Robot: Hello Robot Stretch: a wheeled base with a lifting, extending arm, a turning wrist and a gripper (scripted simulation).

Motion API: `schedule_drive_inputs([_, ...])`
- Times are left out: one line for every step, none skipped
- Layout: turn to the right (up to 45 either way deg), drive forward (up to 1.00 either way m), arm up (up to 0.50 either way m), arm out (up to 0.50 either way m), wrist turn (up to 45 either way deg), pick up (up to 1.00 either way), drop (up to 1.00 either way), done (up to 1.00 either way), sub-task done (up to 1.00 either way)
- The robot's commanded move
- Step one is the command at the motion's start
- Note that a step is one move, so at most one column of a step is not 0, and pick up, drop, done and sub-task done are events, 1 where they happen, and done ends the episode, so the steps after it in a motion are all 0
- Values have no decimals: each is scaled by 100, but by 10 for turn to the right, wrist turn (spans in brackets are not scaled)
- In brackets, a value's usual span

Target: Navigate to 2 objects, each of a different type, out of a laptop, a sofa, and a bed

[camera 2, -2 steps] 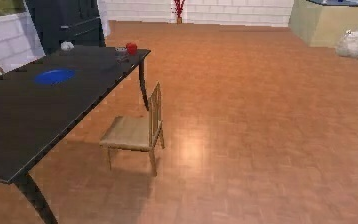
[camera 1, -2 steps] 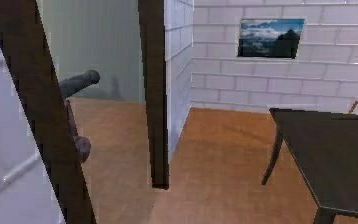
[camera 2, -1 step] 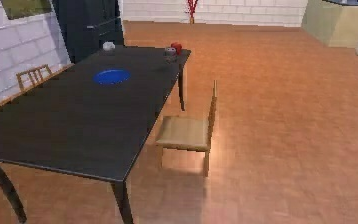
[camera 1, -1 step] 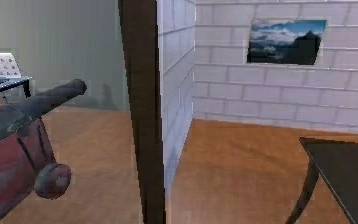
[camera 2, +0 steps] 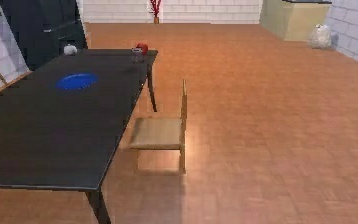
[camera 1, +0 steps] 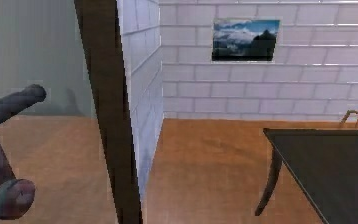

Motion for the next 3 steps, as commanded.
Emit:
schedule_drive_inputs([0, 30, 0, 0, 0, 0, 0, 0, 0])
schedule_drive_inputs([-450, 0, 0, 0, 0, 0, 0, 0, 0])
schedule_drive_inputs([-270, 0, 0, 0, 0, 0, 0, 0, 0])
